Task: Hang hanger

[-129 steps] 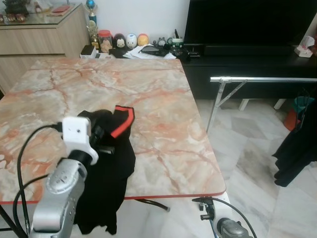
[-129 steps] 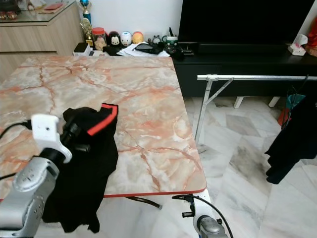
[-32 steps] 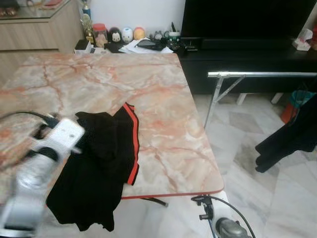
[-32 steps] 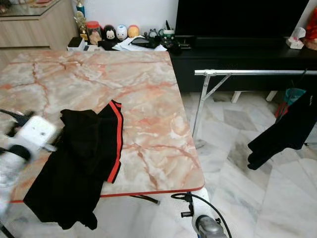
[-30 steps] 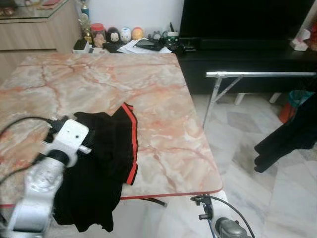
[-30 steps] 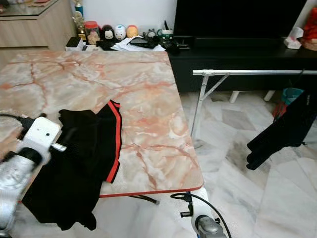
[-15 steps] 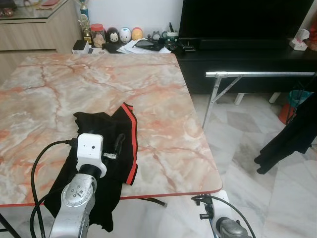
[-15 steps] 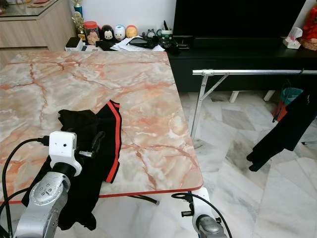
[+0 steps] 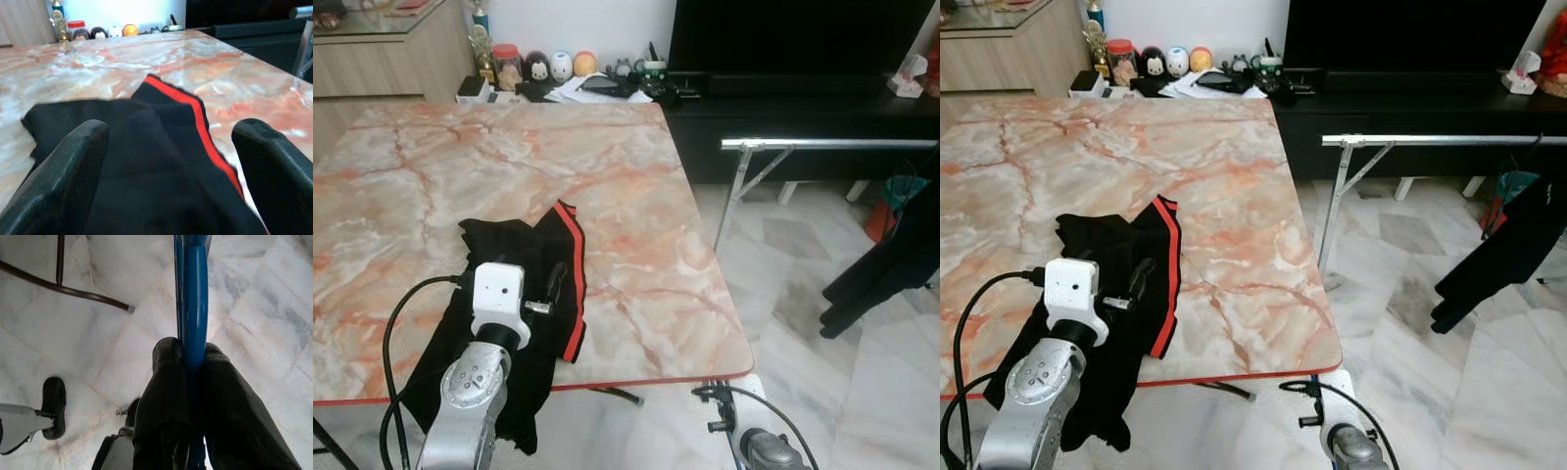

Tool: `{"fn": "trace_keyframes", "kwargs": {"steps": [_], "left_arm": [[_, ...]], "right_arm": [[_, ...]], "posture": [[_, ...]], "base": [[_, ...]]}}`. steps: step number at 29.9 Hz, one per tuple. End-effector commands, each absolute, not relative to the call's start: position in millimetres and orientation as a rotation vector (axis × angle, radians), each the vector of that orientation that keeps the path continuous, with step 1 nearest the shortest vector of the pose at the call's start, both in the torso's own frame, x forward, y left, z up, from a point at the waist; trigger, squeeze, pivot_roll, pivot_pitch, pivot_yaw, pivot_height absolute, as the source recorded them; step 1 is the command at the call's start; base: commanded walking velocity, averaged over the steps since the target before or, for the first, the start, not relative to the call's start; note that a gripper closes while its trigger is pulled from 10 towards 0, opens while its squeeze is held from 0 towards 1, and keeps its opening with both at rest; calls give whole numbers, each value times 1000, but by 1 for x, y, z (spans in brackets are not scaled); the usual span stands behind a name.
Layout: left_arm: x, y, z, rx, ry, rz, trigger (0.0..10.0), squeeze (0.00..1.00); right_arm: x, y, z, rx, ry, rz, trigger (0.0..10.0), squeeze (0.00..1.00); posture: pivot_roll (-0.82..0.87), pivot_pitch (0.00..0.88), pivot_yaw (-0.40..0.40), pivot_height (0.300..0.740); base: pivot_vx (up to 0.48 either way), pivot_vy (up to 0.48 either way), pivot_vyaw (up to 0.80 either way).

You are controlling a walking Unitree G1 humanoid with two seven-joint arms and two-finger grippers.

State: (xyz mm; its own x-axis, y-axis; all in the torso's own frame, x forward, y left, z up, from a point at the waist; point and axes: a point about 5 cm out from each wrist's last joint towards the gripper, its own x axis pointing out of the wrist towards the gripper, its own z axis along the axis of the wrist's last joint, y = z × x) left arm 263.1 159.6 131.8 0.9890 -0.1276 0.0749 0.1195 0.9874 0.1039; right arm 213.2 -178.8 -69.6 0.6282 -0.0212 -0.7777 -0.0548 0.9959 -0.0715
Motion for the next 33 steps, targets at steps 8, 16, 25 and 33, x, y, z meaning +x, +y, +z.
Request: {"fn": "trace_keyframes", "kwargs": {"steps": [8,16,25,33], "left_arm": [[261,160,129,113,-78,-136,10000,0],[263,158,130,113,-86,-138,10000,0],[261,156,130,114,-87,-142,10000,0],[261,157,127,122,-77,-140,10000,0]], "right_arm": [[212,-179,-70,-88,890,19,10000,0],[213,-179,-70,-89,889,18,10000,0],[213,-180,-70,-88,889,17,10000,0],[213,-180,-70,-88,889,18,10000,0]], "posture": [[87,0,-43,740],[88,0,-46,740],[88,0,-48,740],[88,0,-48,740]], "base": [[-285,0,0],[-277,0,0],[-253,0,0],[-31,0,0]]}}
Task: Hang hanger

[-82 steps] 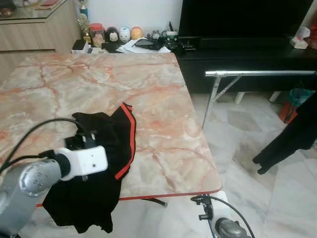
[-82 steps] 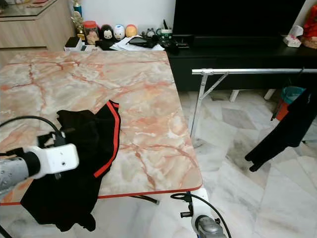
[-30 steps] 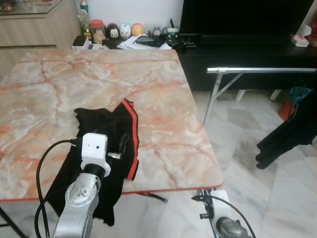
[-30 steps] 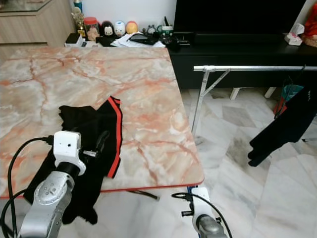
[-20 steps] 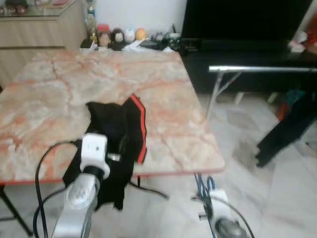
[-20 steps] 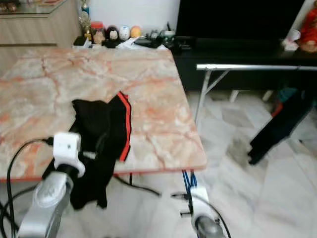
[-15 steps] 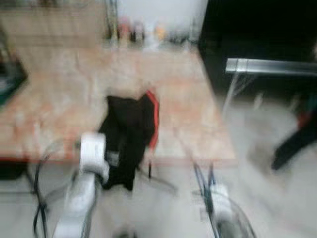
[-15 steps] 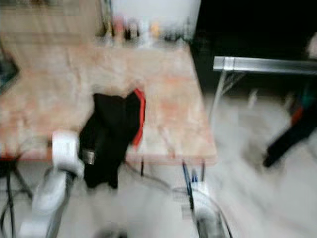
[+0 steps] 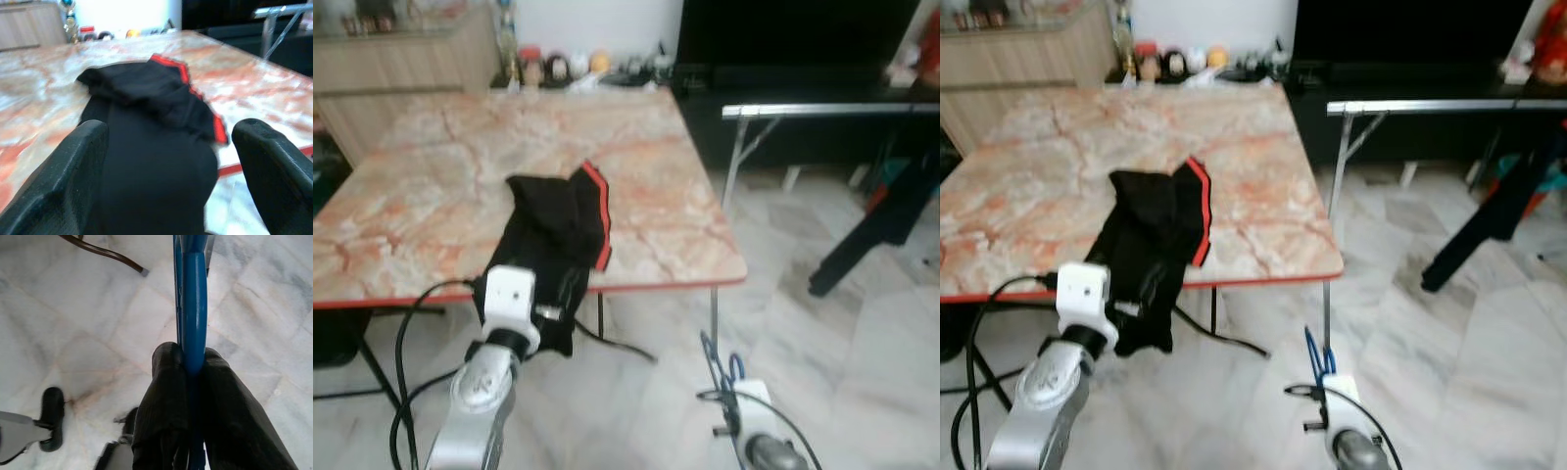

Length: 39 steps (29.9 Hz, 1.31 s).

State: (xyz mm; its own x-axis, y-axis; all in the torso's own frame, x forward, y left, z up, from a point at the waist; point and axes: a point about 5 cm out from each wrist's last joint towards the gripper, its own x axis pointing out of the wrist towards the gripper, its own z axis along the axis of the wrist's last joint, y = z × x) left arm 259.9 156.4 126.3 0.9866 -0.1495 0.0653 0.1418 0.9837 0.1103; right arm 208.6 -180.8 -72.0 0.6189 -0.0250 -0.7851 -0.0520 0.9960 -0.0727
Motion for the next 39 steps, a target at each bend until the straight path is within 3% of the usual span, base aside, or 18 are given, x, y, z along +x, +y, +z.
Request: {"fn": "trace_keyframes", "kwargs": {"steps": [1,15,20,29,39], "left_arm": [[261,158,125,131,-63,-130,10000,0],[234,209,29,181,340,10,10000,0],[224,215,5,175,430,23,10000,0],[189,229,-63,262,831,21,10000,0],[189,222,-69,278,835,10,10000,0]], "right_arm": [[213,-180,-70,-88,889,18,10000,0],[214,-179,-69,-84,888,15,10000,0],[215,-179,-69,-84,886,13,10000,0],[216,-178,-68,-68,875,7,10000,0],[216,-179,-68,-108,877,17,10000,0]], "posture": [[88,0,-48,740],[87,0,-43,740],[87,0,-46,740],[78,0,-47,740],[65,0,-47,740]], "base": [[0,0,0],[0,0,0],[0,0,0],[0,-32,0],[0,-361,99]]}}
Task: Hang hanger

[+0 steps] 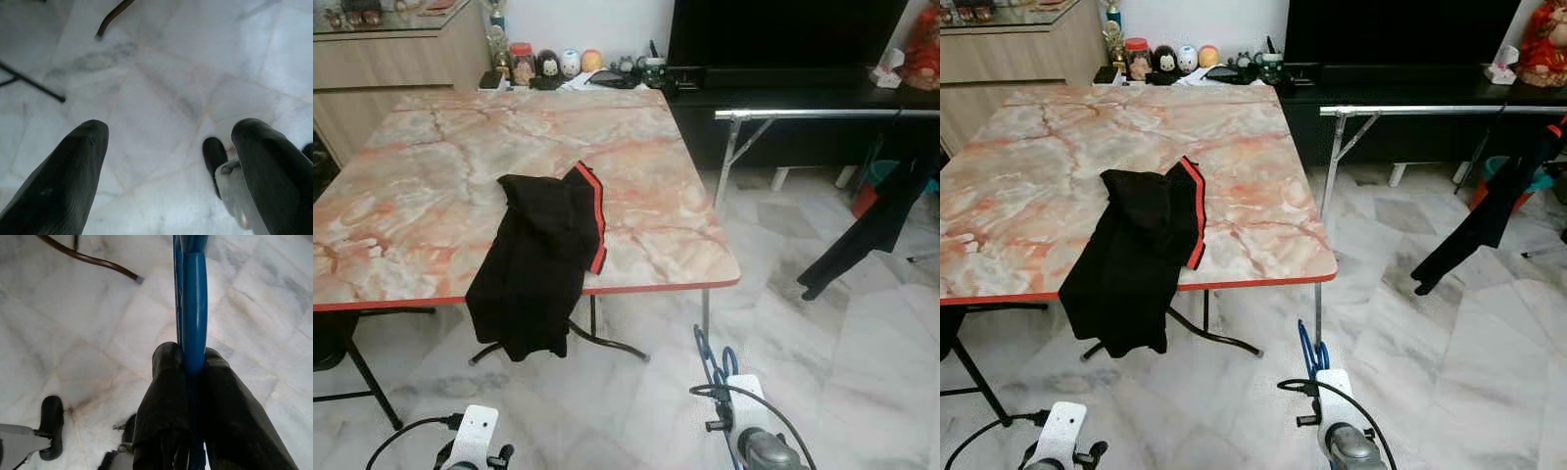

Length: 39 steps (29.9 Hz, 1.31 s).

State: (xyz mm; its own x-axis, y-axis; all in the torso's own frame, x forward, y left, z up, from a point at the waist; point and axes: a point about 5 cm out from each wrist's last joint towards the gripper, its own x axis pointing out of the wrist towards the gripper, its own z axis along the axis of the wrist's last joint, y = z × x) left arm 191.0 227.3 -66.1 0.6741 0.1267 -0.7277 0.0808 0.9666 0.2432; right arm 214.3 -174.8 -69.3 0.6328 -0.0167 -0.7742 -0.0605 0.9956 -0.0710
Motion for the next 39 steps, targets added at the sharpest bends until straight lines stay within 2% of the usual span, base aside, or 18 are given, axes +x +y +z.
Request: {"fn": "trace_keyframes", "kwargs": {"steps": [1,20,25,34,39], "left_arm": [[189,222,-69,275,836,12,10000,0],[185,217,-73,276,837,-8,10000,0],[186,215,-73,277,833,-19,10000,0],[189,209,-73,292,814,-52,10000,0],[197,203,-68,300,769,-88,10000,0]], "right_arm": [[216,-179,-68,-103,877,20,10000,0],[215,-179,-68,-94,869,23,10000,0],[214,-179,-68,-84,866,20,10000,0],[213,-179,-69,-52,850,4,10000,0],[213,-179,-68,-73,847,34,10000,0]], "posture": [[65,0,-47,740],[57,0,-50,740],[58,0,-50,740],[50,0,-49,740],[47,0,-50,740]], "base": [[0,-428,531],[0,-427,0],[0,-424,626],[27,-423,0],[0,0,0]]}}
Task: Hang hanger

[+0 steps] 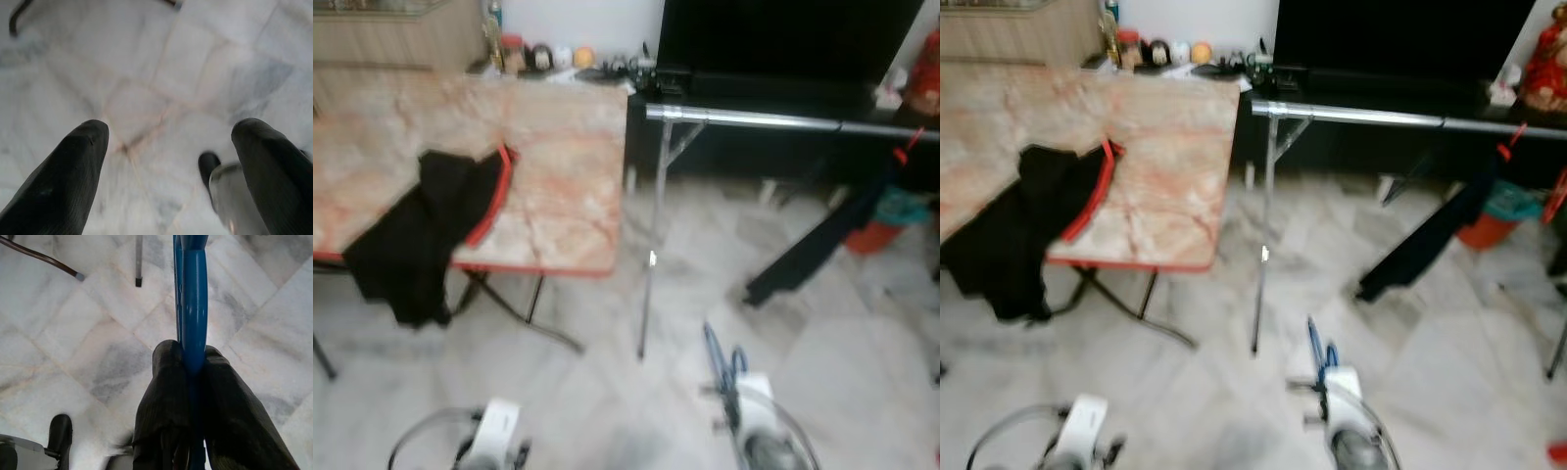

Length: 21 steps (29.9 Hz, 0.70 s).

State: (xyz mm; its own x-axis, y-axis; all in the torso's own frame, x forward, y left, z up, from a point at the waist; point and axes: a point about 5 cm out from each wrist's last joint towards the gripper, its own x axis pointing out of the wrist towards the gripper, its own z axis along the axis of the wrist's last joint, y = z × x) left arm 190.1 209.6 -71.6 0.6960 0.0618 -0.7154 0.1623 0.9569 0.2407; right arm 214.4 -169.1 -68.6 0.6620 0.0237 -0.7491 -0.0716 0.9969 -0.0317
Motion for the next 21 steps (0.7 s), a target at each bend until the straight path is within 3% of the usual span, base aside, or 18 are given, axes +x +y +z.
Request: {"fn": "trace_keyframes", "kwargs": {"steps": [1,12,13,14,15,21], "left_arm": [[202,201,-65,322,734,-113,10000,0],[231,191,-33,428,454,-310,10000,0],[237,190,-23,422,393,-337,10000,0],[237,190,-23,422,393,-337,10000,0],[243,189,-14,429,343,-368,10000,0],[263,177,21,529,167,-533,10000,0]], "right_arm": [[212,-178,-69,-86,863,69,10000,0],[213,-173,-69,-272,901,319,10000,0],[252,-166,-41,-265,769,429,10000,0],[252,-166,-41,-265,769,429,10000,0],[279,-159,-16,-287,672,539,10000,0],[304,-157,25,-423,593,867,10000,0]], "posture": [[47,0,-52,740],[50,0,-57,740],[46,0,-53,740],[46,0,-53,740],[45,0,-50,740],[44,0,-44,740]], "base": [[0,0,0],[0,0,0],[0,0,0],[0,0,0],[0,0,0],[0,0,0]]}}
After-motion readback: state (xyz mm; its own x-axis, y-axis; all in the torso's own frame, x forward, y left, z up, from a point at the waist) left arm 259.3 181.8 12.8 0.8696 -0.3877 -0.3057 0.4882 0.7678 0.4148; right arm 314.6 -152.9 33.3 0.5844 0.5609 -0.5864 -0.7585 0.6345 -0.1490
